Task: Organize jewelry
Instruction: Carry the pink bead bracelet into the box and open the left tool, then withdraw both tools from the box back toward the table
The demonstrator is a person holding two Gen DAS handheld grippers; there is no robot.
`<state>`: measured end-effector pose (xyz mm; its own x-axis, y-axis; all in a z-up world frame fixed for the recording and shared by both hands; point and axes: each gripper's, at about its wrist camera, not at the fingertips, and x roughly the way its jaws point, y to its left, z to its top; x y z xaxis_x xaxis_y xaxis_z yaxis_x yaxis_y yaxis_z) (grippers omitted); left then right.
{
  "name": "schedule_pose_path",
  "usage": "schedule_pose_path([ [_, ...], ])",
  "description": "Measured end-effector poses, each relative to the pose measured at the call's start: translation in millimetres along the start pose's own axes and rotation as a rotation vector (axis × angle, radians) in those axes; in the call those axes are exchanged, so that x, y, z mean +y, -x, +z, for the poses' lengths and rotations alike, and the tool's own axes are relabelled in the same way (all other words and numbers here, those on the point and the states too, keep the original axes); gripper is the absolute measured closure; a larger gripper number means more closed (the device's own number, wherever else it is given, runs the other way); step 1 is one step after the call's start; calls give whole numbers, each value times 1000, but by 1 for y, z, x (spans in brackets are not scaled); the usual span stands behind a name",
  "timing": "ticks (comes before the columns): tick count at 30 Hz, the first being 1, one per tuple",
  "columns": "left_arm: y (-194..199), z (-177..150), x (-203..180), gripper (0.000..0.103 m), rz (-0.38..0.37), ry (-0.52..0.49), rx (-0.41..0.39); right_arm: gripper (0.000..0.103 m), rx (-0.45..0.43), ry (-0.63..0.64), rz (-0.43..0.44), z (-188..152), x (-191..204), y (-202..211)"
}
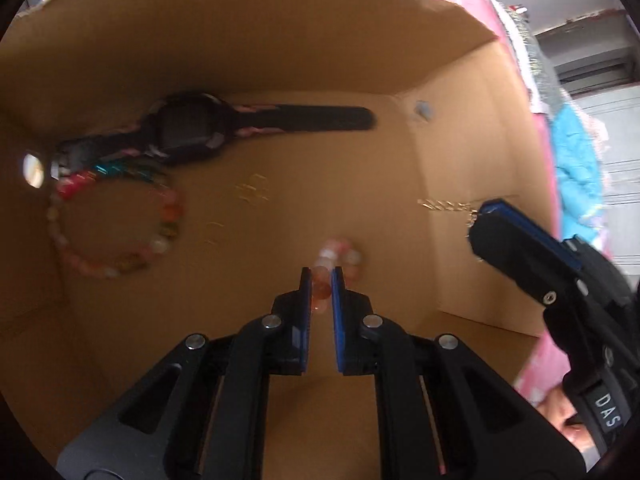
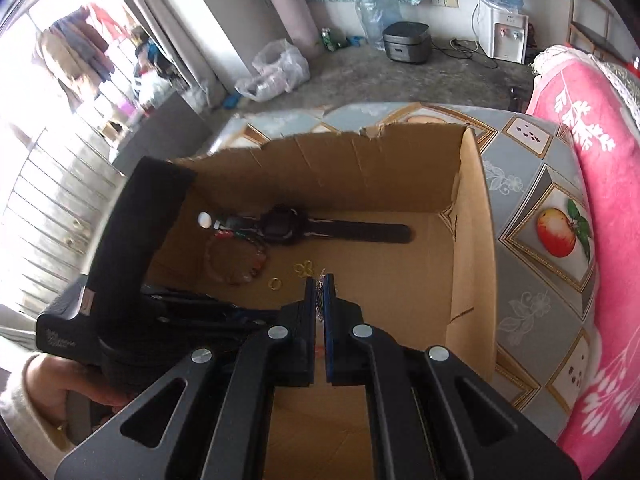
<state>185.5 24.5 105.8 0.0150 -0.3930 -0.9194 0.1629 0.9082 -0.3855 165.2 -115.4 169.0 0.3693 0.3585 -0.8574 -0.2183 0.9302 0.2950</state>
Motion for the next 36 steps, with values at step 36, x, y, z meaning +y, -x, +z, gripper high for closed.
schedule_pose_path([
  [36, 110, -182, 10, 69, 165, -115, -547, 65, -29, 84, -177, -38, 36, 26],
])
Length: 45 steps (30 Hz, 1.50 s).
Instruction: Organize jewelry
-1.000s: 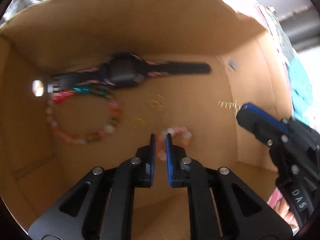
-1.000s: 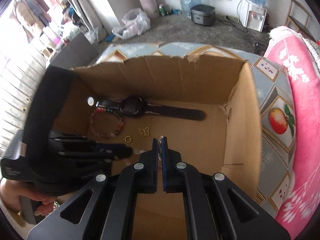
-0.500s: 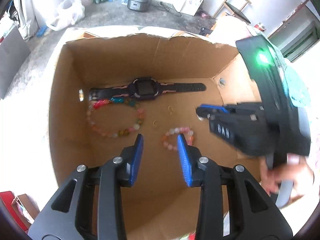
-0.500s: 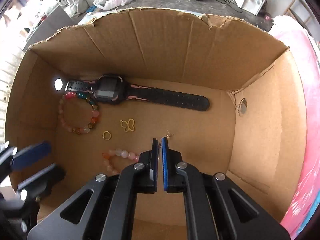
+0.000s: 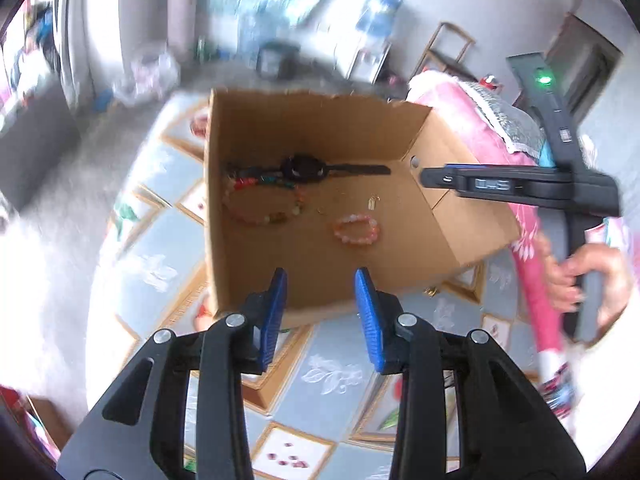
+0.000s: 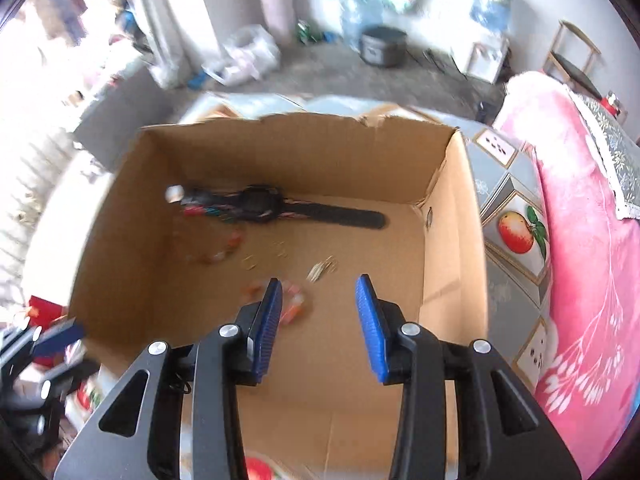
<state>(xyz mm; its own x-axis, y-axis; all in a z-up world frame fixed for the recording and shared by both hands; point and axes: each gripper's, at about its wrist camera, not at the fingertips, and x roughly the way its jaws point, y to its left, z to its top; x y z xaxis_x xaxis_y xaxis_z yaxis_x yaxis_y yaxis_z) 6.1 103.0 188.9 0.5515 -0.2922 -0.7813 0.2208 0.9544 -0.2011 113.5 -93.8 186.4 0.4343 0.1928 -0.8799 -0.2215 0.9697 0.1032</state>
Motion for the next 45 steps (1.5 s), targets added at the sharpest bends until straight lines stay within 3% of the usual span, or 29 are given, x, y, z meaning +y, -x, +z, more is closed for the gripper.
schedule_pose_path([
  [3, 19, -23, -3, 69, -13, -23, -48, 65, -76, 44, 4, -31, 3, 32],
  [4, 26, -29, 0, 69, -58, 15, -43, 65, -101, 59, 4, -40, 4, 41],
  [6, 38, -49, 13, 69, -227, 166, -21, 64, -158, 71, 20, -68, 3, 62],
  [8, 40, -66, 16, 70, -295, 212, -16, 61, -174, 58, 74, -90, -4, 71],
  [10, 37, -81, 14, 70, -259, 187, -14, 61, -160, 48, 114, -106, -9, 70],
  [12, 22, -90, 10, 70, -192, 141, 4, 61, -152, 54, 88, -122, -10, 62],
  [15, 2, -96, 4, 70, -147, 100, 27, 61, -171, 65, 24, -141, -12, 53],
  [19, -7, -99, 8, 70, -93, 36, 20, 61, -151, 23, 70, -154, -22, 38],
  [22, -16, -96, 9, 70, -115, 50, 12, 61, -159, 38, 16, -157, -24, 30],
  [25, -21, -92, 12, 70, -145, 80, -4, 61, -171, -19, 37, -151, -29, 20],
  [28, -29, -87, 7, 70, -125, 62, -18, 61, -156, -36, 64, -141, -28, 4],
  [32, -43, -82, 0, 70, -86, 17, -27, 61, -148, -24, 22, -130, -18, -17],
  [34, -53, -79, 0, 71, -90, 20, -15, 49, -141, -25, 35, -127, -13, -23],
  [38, -67, -69, -4, 71, -107, 13, -29, 49, -157, 52, -41, -126, -2, -33],
  [45, -84, -55, -11, 71, -87, 12, -37, 49, -160, 30, -31, -122, -10, -41],
])
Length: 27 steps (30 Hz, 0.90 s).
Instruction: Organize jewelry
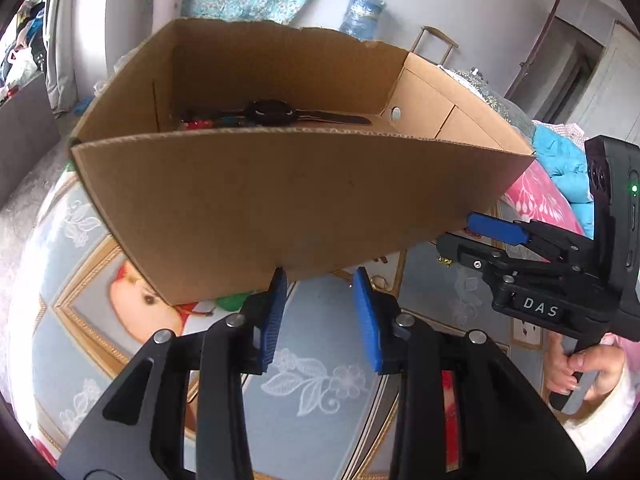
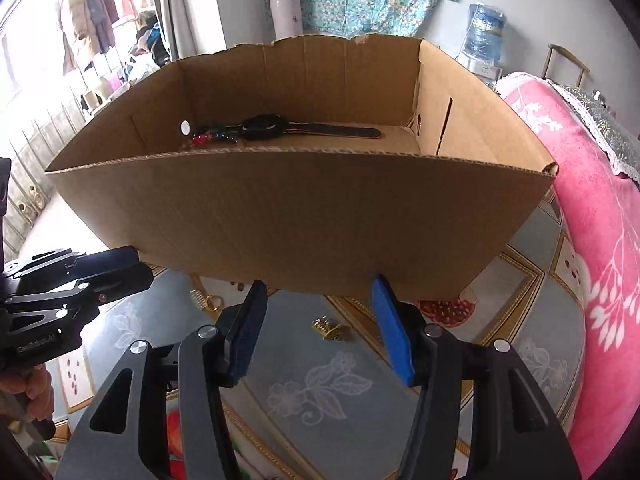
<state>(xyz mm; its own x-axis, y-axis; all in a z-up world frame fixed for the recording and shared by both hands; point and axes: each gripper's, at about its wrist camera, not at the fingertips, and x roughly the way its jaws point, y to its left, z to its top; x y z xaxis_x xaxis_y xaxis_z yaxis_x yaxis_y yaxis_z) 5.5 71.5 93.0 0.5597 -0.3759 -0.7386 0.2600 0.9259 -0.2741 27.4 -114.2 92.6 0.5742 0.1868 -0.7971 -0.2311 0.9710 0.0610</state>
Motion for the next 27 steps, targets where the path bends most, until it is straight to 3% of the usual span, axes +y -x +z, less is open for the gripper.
schedule_pose_path([
  [7, -2, 0, 2, 71, -3, 14, -14, 49, 21, -44, 5, -9, -7, -8],
  [13, 2, -14, -7, 71, -6, -24, 6, 49, -8, 1, -12, -28, 1, 6],
  [23, 12, -26, -31, 69, -71, -76, 26, 49, -25, 15, 55, -55, 4, 18],
  [27, 11, -31, -37, 69, -49, -95, 19, 49, -45, -3, 72, -63, 2, 23],
])
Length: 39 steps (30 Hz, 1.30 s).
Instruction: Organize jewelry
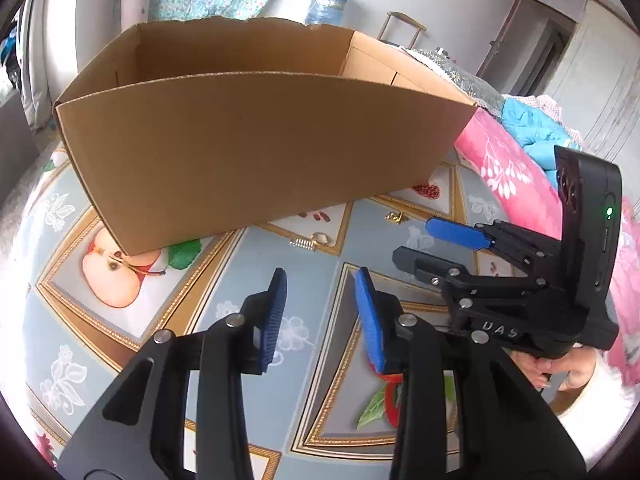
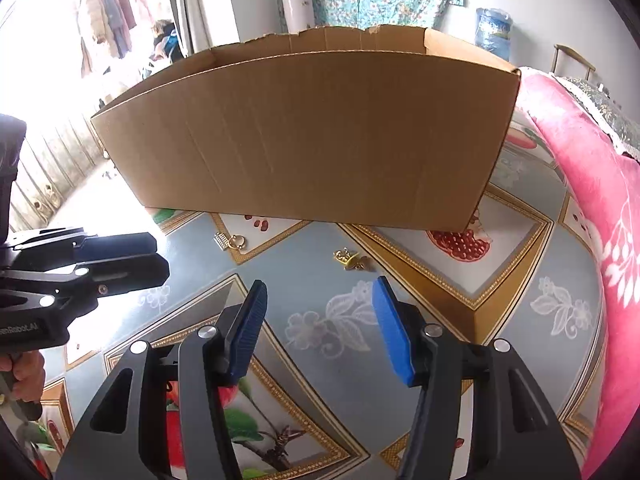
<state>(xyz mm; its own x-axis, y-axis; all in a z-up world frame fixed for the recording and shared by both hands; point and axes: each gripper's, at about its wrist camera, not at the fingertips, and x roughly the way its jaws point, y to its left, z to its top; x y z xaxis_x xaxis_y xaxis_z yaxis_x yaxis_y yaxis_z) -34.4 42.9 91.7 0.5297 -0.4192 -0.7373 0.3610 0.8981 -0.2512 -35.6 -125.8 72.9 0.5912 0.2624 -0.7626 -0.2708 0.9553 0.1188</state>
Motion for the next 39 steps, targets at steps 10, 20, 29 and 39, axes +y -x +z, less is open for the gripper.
schedule_pose_path([
  [10, -12, -6, 17, 69, 55, 13, 21, 49, 20, -48, -58, 0, -17, -6],
  [20, -32, 3, -5, 58, 103, -115, 23, 48, 4, -111, -15, 1, -33, -3],
  [29, -48, 14, -22, 76, 151, -223, 23, 46, 2, -116, 2, 2, -34, -3],
  [39, -45, 10, -16, 103, 166, -236, 28, 44, 7, -102, -9, 3, -30, -3],
])
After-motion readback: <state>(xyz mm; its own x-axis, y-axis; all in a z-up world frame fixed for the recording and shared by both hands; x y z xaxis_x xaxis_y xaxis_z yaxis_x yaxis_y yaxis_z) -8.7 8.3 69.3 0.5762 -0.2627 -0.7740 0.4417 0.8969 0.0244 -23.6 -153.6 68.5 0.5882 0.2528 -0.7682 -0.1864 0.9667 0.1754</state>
